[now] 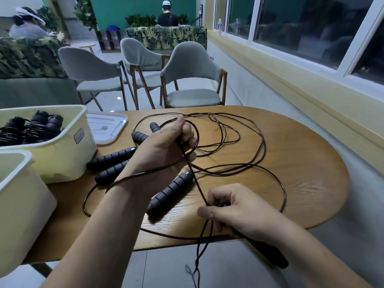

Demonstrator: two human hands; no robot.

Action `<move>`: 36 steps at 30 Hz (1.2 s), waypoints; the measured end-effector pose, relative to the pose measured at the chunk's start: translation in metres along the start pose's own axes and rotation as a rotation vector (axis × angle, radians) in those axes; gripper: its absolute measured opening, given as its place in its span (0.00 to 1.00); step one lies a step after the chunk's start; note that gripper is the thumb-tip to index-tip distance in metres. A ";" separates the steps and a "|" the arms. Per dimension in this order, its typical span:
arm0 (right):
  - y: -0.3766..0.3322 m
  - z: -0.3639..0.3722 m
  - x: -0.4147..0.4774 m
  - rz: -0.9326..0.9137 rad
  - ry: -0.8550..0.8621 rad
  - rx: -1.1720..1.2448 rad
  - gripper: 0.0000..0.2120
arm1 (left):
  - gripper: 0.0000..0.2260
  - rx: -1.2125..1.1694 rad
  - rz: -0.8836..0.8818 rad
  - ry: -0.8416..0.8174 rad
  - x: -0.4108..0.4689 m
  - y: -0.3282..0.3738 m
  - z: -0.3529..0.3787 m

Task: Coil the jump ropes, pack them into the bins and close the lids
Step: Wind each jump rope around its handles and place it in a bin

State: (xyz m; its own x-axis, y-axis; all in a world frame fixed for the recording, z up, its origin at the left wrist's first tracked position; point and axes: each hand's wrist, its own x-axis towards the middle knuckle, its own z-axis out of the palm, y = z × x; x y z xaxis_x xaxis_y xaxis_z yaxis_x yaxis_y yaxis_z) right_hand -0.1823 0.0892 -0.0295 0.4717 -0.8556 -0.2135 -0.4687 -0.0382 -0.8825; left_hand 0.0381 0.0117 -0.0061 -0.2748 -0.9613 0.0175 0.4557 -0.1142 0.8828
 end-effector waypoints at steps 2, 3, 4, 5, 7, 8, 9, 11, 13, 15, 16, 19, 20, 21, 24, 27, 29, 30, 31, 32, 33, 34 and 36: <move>0.000 0.000 -0.003 0.038 -0.079 -0.050 0.13 | 0.14 0.013 -0.007 -0.006 -0.003 0.002 0.000; -0.001 0.000 -0.004 0.054 -0.121 -0.082 0.12 | 0.15 0.019 -0.012 -0.032 -0.004 0.005 0.000; -0.003 -0.001 -0.005 0.060 -0.148 -0.103 0.11 | 0.16 0.039 -0.015 -0.050 -0.006 0.008 0.005; -0.005 -0.001 -0.006 0.053 -0.161 -0.108 0.10 | 0.16 0.031 -0.012 -0.066 -0.008 0.007 0.008; -0.009 -0.004 -0.006 0.020 -0.157 -0.042 0.11 | 0.16 -0.012 -0.013 -0.077 -0.016 0.006 0.017; -0.012 -0.007 -0.006 0.012 -0.134 0.016 0.11 | 0.16 -0.050 -0.027 -0.091 -0.020 0.005 0.022; -0.014 -0.010 -0.006 0.014 -0.108 0.062 0.12 | 0.16 -0.089 -0.036 -0.117 -0.024 0.004 0.025; -0.019 -0.016 -0.007 -0.010 -0.077 0.058 0.17 | 0.16 -0.114 -0.043 -0.142 -0.029 0.002 0.029; -0.021 -0.020 -0.008 -0.049 -0.096 0.026 0.20 | 0.16 -0.081 -0.026 -0.137 -0.031 0.001 0.025; -0.020 -0.021 -0.011 -0.053 -0.133 0.004 0.19 | 0.15 0.011 0.017 -0.082 -0.033 0.003 0.018; -0.020 -0.021 -0.013 -0.050 -0.148 -0.016 0.17 | 0.15 0.058 0.045 -0.045 -0.035 0.006 0.014; -0.017 -0.028 -0.017 -0.031 -0.182 -0.121 0.11 | 0.15 0.107 0.115 0.056 -0.043 0.019 0.002; -0.016 -0.032 -0.019 -0.012 -0.184 -0.153 0.10 | 0.14 0.106 0.122 0.092 -0.047 0.025 -0.002; -0.015 -0.036 -0.020 -0.001 -0.181 -0.179 0.08 | 0.13 0.100 0.133 0.119 -0.049 0.031 -0.006; -0.011 -0.038 -0.024 -0.053 -0.146 -0.135 0.05 | 0.13 0.112 0.148 0.135 -0.058 0.040 -0.010; -0.011 -0.031 -0.023 -0.168 -0.042 -0.026 0.06 | 0.12 0.175 0.105 0.102 -0.061 0.029 0.002; -0.013 -0.026 -0.022 -0.221 0.057 0.026 0.10 | 0.11 0.233 0.070 0.064 -0.059 0.015 0.009; -0.014 -0.024 -0.021 -0.232 0.097 0.066 0.11 | 0.11 0.265 0.055 0.045 -0.057 0.009 0.012; -0.016 -0.023 -0.020 -0.236 0.124 0.114 0.12 | 0.12 0.296 0.041 0.037 -0.056 0.002 0.014; -0.016 -0.021 -0.019 -0.235 0.138 0.159 0.13 | 0.12 0.326 0.025 0.032 -0.056 -0.003 0.016; -0.016 -0.018 -0.019 -0.233 0.138 0.187 0.13 | 0.12 0.352 0.009 0.019 -0.056 -0.008 0.019; -0.017 -0.016 -0.019 -0.231 0.128 0.204 0.12 | 0.12 0.375 -0.007 0.005 -0.056 -0.012 0.022; -0.015 -0.010 -0.019 -0.235 0.109 0.225 0.11 | 0.11 0.385 -0.028 -0.010 -0.057 -0.021 0.028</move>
State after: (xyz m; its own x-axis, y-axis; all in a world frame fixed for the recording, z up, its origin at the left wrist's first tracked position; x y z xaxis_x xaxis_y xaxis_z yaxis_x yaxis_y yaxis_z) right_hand -0.1919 0.1009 -0.0075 0.4590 -0.8874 0.0424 -0.1744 -0.1368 -0.9751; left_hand 0.0199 0.0761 -0.0126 -0.2915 -0.9566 -0.0062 0.0973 -0.0361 0.9946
